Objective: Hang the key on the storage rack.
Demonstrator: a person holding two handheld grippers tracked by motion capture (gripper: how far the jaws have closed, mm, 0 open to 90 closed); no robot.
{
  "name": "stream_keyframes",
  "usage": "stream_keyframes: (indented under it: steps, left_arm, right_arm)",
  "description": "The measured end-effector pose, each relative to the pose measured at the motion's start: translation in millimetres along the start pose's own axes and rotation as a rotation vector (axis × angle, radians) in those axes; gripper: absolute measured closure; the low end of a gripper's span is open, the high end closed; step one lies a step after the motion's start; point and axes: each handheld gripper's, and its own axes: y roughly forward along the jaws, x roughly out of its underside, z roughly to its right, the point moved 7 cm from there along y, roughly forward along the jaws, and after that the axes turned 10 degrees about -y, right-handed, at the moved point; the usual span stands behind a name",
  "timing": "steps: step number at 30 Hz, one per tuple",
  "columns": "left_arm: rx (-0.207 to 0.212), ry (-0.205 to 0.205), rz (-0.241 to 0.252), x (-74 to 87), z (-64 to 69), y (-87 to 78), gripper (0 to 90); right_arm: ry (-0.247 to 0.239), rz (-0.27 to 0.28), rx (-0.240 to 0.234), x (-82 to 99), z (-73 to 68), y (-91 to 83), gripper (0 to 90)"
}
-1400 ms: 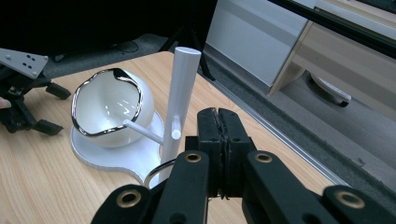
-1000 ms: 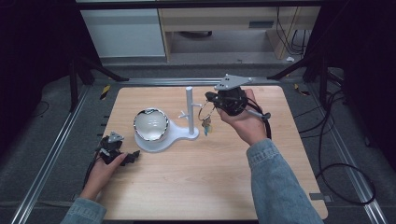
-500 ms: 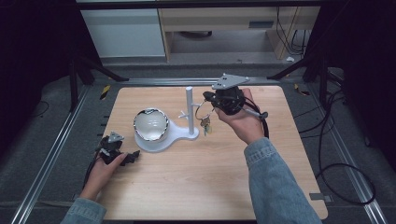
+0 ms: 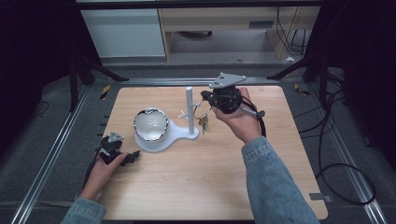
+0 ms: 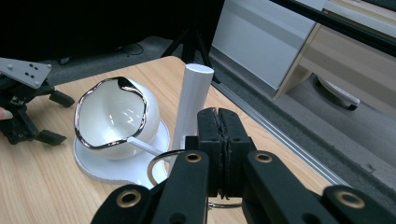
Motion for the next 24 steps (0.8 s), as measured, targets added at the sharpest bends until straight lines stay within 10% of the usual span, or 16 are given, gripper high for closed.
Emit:
stream_keyframes:
  steps: [24]
  left_arm:
    - [0.000, 0.000, 0.000, 0.0, 0.0, 0.0, 0.0]
  right_arm:
    - [0.017, 0.005, -0.011, 1.1, -0.2, 12.7, 89.3]
